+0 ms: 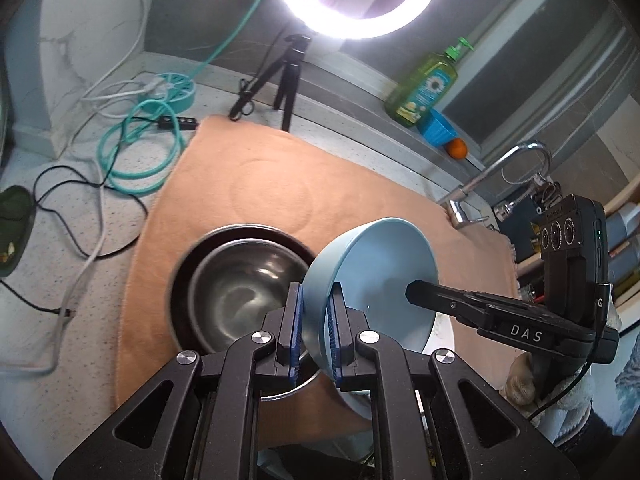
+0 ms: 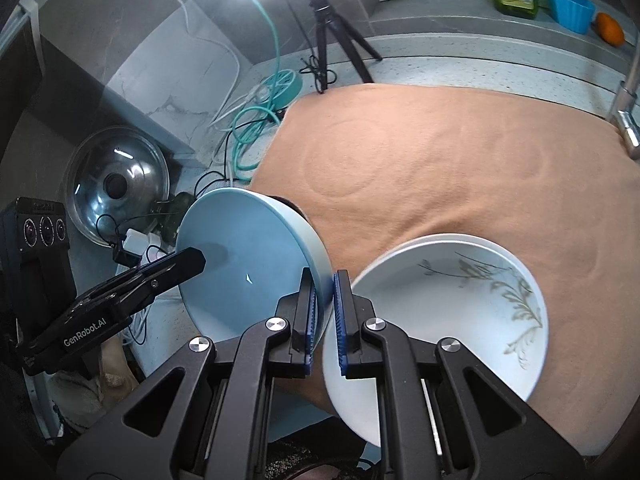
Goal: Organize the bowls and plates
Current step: 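Lift the pale blue bowl and lower it into the red-backed bowl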
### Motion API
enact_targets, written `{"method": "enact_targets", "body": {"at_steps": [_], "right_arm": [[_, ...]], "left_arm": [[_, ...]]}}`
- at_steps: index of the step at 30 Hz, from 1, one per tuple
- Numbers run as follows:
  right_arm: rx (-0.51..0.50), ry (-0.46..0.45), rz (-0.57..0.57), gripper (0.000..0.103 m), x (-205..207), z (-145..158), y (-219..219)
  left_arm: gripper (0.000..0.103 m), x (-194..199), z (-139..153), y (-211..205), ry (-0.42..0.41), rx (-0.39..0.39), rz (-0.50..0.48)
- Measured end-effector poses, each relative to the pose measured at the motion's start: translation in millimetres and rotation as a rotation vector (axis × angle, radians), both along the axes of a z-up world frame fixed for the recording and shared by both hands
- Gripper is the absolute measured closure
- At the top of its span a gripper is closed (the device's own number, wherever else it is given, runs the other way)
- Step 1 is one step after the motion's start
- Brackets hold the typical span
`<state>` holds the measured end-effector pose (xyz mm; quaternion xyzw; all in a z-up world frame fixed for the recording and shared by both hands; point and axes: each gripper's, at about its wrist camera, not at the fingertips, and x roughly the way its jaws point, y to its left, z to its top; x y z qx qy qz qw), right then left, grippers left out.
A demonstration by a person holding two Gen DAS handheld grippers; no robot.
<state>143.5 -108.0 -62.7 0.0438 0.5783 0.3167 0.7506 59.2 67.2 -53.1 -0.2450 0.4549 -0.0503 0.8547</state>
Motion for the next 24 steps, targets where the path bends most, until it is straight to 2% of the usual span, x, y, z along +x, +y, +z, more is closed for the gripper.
{"method": "enact_targets", "body": {"at_steps": [8,24], "right_arm": [[-0.014,0.019,0.058,0.094,3.2,-13.2,41.2],[-0.054,0.091,0.076,0.094,12.8,-46.0,64.5]], "left_arm": [[0.093,-8.6,-8.4,30.6,0.033,-0.011,0.053],[0.092,-5.0,-34.5,48.3,0.110,-0.053,0.070]]}}
